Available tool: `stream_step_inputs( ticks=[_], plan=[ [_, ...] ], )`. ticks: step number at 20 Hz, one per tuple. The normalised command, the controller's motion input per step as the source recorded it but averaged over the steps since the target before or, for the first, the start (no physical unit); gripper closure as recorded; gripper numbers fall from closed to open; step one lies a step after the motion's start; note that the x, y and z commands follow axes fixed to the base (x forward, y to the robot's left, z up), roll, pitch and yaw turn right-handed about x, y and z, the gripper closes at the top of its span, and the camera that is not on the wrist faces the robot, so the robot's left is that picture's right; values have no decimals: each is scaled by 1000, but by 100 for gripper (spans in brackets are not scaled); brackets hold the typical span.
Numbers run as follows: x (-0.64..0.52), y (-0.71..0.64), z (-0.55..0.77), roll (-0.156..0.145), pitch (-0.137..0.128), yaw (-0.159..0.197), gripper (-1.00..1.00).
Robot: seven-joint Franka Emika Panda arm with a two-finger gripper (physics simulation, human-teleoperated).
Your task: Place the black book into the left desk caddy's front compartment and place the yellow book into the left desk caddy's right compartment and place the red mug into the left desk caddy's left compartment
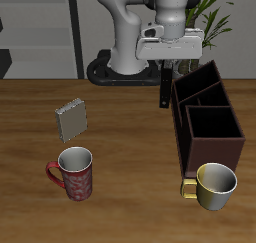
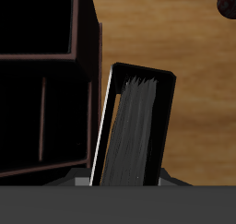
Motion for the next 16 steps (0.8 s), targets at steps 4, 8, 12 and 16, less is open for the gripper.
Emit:
stream_step_inputs(
  ticks=[4,8,12,16],
  plan=[
    [63,297,50,72,-3,35,100],
    [83,276,56,45,-7,29,100],
    [209,384,-26,48,4,58,100],
    [170,173,23,24,14,13,100]
  ],
)
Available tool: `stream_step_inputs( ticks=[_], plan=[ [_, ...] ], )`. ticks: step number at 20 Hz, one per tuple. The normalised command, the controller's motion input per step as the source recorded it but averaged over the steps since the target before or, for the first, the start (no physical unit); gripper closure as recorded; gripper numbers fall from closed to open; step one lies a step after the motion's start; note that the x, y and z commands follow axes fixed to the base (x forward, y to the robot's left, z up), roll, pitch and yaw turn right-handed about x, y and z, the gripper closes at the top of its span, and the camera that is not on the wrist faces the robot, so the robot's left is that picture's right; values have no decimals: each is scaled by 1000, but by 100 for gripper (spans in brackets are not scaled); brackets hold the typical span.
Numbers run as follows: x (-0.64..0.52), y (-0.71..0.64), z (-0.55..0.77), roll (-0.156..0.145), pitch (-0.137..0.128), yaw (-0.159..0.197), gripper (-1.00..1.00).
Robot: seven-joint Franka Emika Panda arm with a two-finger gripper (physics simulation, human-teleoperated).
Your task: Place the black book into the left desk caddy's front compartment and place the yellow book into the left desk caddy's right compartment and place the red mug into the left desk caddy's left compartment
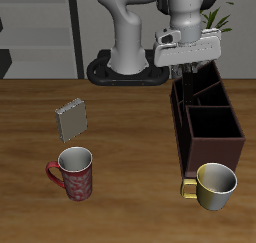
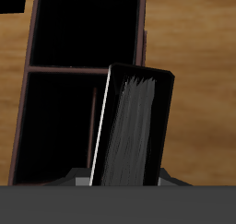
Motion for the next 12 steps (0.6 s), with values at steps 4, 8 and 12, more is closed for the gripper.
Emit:
stream_step_inputs(
  ticks=[4,8,12],
  plan=[
    [65,113,-61,20,7,12,100],
    [42,1,-125,11,24,-2,100],
    [48,63,-128,27,18,9,100]
  ],
)
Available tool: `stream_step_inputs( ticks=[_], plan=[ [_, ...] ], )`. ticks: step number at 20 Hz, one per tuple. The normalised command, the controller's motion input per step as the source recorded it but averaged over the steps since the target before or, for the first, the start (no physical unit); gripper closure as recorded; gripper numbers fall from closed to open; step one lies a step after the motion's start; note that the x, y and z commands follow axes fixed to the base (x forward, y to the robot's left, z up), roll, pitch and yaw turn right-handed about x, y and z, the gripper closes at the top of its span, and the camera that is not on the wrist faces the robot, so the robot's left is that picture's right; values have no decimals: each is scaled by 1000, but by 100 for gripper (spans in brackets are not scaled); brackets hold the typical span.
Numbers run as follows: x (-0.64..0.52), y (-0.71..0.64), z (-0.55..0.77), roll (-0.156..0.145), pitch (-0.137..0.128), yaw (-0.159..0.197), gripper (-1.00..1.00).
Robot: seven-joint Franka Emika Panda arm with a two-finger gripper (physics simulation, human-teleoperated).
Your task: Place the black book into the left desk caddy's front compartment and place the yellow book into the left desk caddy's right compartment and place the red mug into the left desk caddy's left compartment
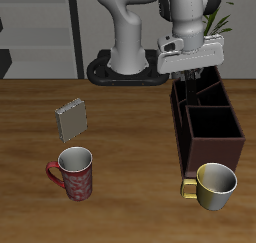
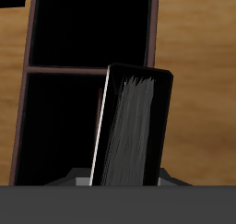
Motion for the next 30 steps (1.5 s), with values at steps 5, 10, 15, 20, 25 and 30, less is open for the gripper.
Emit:
stream_step_inputs(
  ticks=[5,10,15,20,25,30],
  plan=[
    [31,32,-181,15,34,-6,100],
    [0,-44,-217,6,35,-11,100],
    [35,-72,-235,-6,57,-8,100],
    [29,-21,-242,-8,44,20,100],
    [13,16,-109,2,23,12,100],
    [68,47,-90,-10,27,38,100]
  ],
)
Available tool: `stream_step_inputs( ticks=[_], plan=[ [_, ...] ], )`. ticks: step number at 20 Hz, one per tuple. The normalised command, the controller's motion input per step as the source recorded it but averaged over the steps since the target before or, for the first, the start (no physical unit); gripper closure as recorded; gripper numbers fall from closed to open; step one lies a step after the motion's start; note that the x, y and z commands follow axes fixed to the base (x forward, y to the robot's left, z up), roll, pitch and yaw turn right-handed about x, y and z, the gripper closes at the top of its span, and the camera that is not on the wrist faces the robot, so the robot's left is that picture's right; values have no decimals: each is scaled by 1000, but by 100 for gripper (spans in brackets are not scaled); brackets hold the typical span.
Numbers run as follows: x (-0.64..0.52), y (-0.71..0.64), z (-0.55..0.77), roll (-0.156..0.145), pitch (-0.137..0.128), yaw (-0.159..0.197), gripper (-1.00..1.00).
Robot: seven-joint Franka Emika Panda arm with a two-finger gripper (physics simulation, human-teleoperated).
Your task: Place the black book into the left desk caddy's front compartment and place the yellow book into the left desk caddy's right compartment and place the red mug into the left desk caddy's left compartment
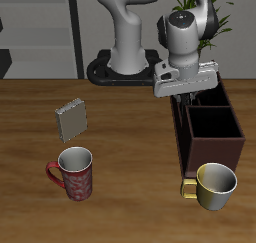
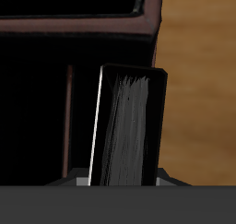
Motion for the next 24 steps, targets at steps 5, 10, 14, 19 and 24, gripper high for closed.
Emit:
stream_step_inputs(
  ticks=[5,10,14,19,24],
  plan=[
    [29,-6,-10,-27,19,0,-100],
    [29,-101,-34,0,38,-14,-100],
    [-7,-95,59,-16,-3,-5,-100],
    [-16,-76,100,-18,-19,0,-100],
    [-81,-156,245,-19,-52,-31,-100]
  ],
)
